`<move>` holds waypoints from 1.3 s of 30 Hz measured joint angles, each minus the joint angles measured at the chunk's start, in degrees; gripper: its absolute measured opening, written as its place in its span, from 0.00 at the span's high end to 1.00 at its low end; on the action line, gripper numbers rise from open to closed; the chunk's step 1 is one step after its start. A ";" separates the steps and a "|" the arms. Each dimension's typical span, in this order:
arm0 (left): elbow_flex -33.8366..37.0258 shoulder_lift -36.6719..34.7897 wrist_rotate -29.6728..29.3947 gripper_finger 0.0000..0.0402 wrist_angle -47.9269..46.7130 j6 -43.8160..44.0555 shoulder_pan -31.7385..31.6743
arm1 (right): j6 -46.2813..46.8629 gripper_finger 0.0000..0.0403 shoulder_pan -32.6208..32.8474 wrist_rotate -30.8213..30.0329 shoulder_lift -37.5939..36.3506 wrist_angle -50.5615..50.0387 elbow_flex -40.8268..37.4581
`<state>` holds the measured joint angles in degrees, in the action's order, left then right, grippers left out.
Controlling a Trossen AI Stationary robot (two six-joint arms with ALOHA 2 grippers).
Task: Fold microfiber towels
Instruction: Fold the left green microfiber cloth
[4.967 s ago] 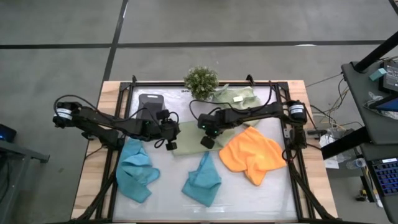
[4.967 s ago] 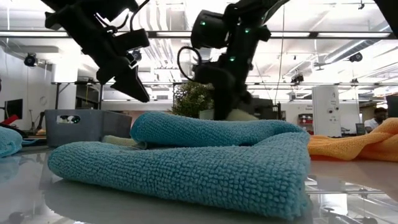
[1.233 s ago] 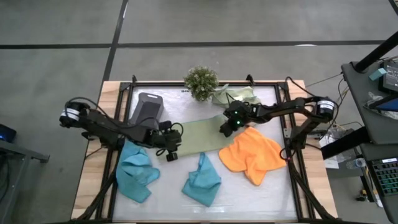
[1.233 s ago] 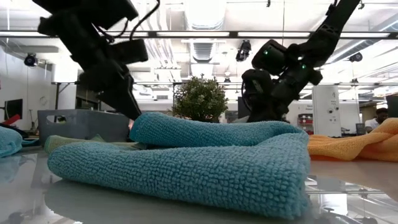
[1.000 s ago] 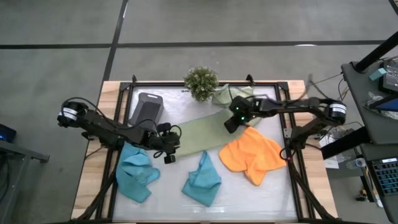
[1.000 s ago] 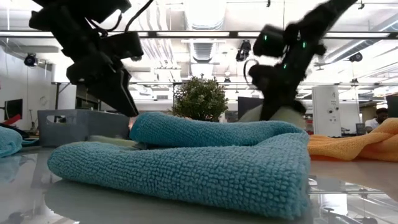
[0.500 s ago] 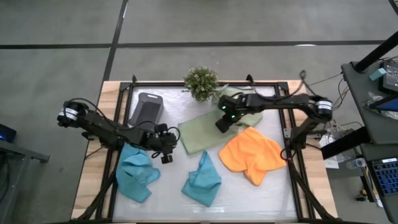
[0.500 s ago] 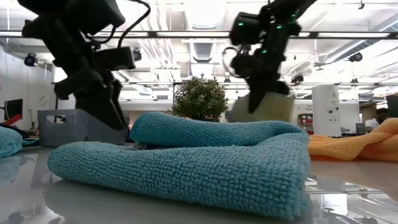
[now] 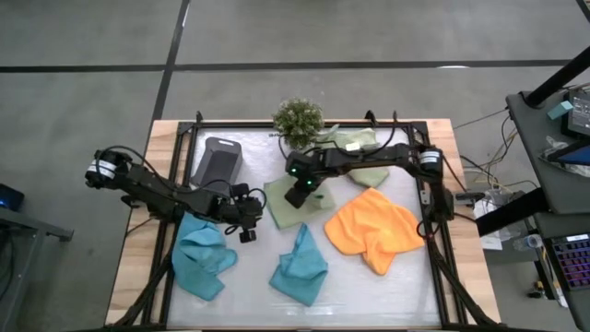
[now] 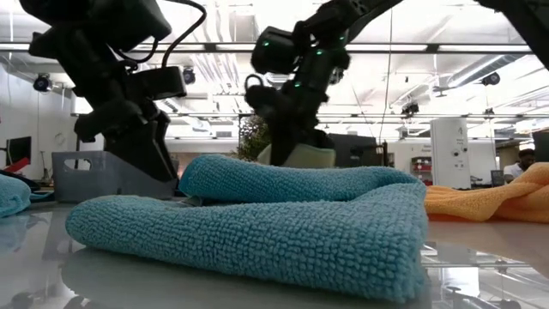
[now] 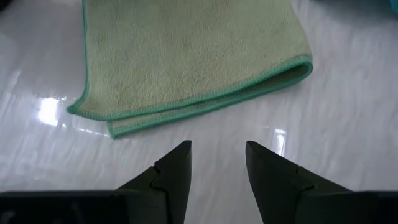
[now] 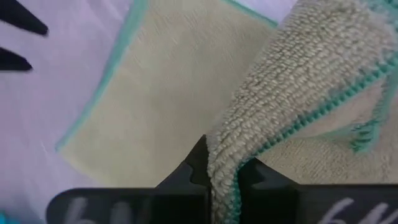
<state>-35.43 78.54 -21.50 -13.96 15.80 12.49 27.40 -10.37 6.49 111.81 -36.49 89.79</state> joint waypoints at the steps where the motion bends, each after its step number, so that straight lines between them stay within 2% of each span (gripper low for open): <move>1: 0.14 0.00 0.00 0.66 0.00 0.21 0.00 | 0.00 0.98 0.00 -0.01 0.77 -0.08 0.71; 8: 1.88 0.00 -0.02 0.66 0.60 0.79 0.11 | 0.12 0.98 0.33 -0.09 4.40 0.18 3.68; 20: 3.09 0.00 -1.66 0.66 5.61 -0.56 0.05 | 0.36 0.98 2.28 -0.07 4.46 2.52 3.87; 24: 3.03 0.00 -1.74 0.66 6.43 -1.19 0.04 | 1.32 0.97 2.66 -1.91 4.53 3.29 3.79; 39: 3.03 0.00 -3.25 0.66 6.67 -1.23 0.00 | 0.58 0.78 2.69 -2.00 4.57 7.17 3.68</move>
<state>-32.40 78.54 -24.75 -7.29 14.57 12.49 27.97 -7.68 4.49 116.38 -29.32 93.47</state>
